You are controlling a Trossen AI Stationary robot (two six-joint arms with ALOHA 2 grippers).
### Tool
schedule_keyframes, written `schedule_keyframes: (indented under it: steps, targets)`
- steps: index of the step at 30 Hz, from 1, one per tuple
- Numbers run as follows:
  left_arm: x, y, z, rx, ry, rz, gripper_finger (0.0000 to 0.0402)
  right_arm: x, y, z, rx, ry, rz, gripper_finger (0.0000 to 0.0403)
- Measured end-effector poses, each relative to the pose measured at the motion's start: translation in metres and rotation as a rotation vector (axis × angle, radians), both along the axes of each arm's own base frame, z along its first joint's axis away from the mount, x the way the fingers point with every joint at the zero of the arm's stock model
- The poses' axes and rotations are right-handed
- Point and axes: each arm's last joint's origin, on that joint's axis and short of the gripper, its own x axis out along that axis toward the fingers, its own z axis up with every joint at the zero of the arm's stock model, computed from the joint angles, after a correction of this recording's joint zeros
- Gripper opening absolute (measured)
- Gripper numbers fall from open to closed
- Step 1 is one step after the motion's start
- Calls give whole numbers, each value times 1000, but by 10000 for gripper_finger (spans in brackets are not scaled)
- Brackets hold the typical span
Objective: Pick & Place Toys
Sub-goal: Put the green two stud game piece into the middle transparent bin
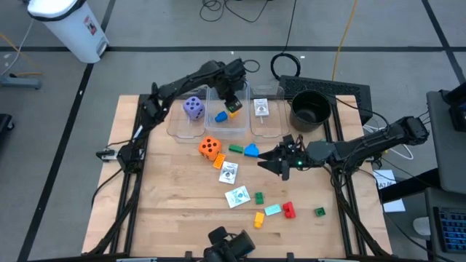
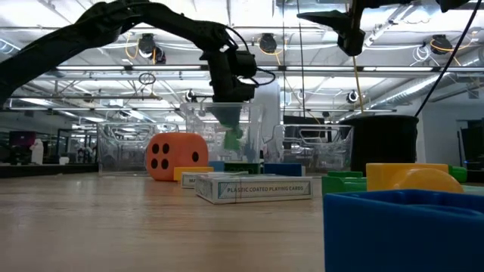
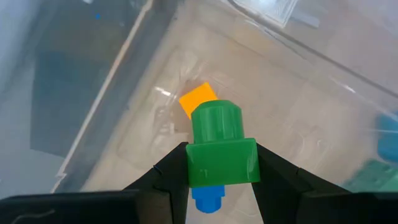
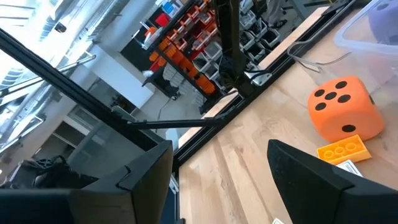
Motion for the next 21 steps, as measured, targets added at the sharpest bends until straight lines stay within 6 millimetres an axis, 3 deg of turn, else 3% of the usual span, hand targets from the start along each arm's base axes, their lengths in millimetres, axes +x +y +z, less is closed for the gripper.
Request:
schedule_keyframes:
  steps: [4,21]
  targets:
    - [3,-3,-12,-29,49,-20,140,0,-1,0,-3,1,-40,254]
    - [7,-11,-25,-58,97,-73,140,0,-1,-1,-6,8,-48,254]
